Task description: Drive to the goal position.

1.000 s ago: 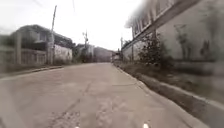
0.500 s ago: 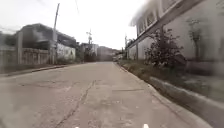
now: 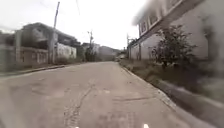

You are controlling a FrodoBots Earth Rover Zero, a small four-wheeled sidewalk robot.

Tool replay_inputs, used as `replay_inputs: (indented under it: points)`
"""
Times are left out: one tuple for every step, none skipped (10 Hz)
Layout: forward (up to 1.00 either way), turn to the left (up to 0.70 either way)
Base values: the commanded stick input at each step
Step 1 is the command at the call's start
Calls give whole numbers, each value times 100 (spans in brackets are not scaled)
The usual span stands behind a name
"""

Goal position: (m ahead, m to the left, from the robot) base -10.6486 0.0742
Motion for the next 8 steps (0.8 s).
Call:
replay_inputs:
  points:
    - [85,3]
    - [85,8]
    - [85,8]
    - [85,7]
    - [85,9]
    - [85,9]
    - [85,12]
    - [85,17]
